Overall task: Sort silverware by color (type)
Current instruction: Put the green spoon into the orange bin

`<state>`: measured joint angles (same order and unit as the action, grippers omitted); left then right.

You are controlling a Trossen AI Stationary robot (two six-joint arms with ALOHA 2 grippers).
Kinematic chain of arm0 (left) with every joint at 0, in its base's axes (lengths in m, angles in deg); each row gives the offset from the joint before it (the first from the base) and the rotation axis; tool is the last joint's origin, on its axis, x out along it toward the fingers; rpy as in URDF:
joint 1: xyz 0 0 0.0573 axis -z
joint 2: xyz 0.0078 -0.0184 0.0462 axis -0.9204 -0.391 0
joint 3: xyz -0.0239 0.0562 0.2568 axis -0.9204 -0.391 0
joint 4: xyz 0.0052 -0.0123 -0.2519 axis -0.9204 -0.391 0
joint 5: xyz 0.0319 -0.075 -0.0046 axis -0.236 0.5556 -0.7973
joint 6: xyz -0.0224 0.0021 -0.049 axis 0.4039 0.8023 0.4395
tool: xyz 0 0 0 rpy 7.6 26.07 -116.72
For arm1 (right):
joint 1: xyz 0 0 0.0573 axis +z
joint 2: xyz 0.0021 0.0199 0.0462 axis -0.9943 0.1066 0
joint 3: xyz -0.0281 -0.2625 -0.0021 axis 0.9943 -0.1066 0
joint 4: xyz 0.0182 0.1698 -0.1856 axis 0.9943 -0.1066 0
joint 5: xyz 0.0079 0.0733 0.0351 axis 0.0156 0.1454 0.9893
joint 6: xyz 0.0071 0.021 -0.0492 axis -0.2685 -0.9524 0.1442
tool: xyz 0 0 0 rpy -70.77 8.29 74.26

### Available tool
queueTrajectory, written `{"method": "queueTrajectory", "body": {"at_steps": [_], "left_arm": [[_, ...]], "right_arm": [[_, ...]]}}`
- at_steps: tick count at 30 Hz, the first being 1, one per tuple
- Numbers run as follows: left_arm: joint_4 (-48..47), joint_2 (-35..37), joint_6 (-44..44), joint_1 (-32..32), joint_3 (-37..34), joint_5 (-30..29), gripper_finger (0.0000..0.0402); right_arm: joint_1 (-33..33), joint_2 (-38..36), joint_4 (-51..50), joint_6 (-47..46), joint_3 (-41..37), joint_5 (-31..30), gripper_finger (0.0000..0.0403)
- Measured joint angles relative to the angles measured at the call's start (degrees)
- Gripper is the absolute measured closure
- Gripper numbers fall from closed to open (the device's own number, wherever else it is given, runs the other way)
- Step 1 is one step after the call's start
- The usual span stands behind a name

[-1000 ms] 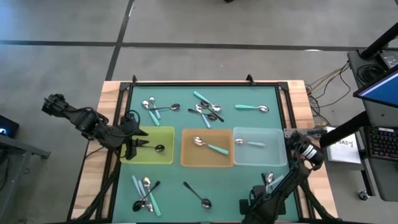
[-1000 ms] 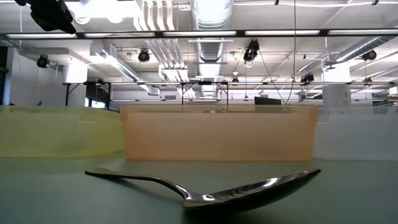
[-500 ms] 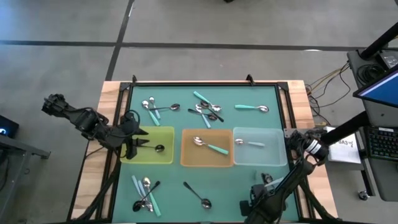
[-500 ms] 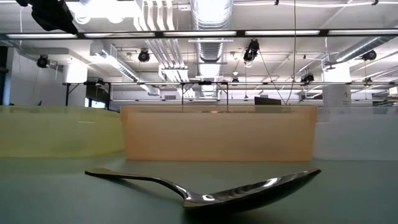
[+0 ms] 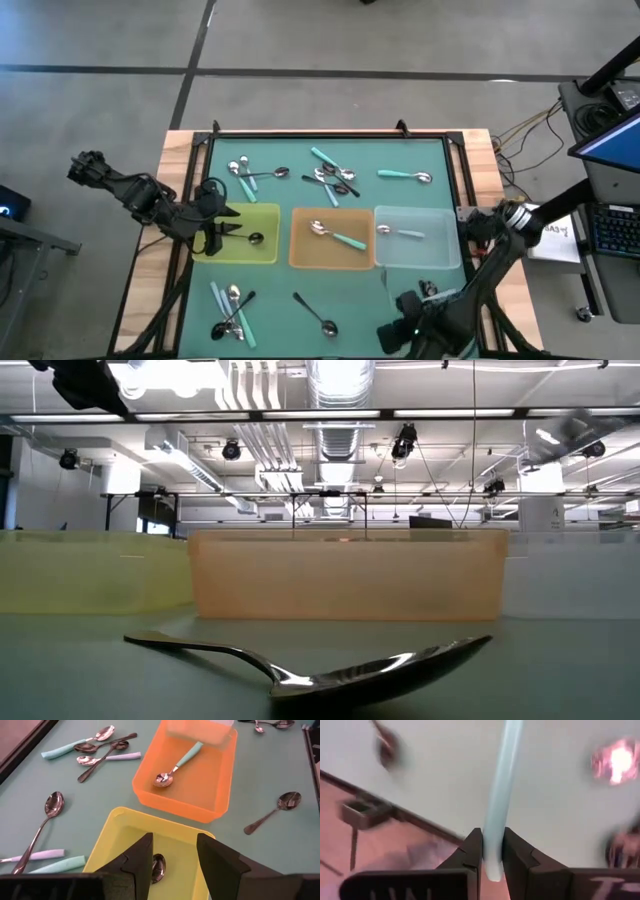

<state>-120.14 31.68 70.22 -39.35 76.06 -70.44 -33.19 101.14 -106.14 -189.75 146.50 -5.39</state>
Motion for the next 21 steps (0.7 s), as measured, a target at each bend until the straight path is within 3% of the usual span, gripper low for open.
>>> {"method": "queueTrajectory", "body": {"at_steps": [3, 7, 15, 21], "left_arm": [[0.1, -0.4, 0.0, 0.0, 0.0, -1.5, 0.0267], [0.8, -1.0, 0.0, 0.0, 0.0, -2.6, 0.0267], [1.6, -2.5, 1.1, 0.0, 0.0, -3.0, 0.0267], [1.6, -3.2, 4.6, 0.0, 0.0, -2.9, 0.0267]], "right_arm": [[-2.3, -3.5, -0.5, 6.1, 0.1, -11.1, 0.0366], [-9.1, -5.4, -1.0, 22.0, 0.2, -15.5, 0.0366], [-27.2, -4.6, 3.9, 57.1, 0.0, -14.5, 0.0366], [-34.9, -3.2, 4.3, 74.1, -0.2, -3.6, 0.0366]]}}
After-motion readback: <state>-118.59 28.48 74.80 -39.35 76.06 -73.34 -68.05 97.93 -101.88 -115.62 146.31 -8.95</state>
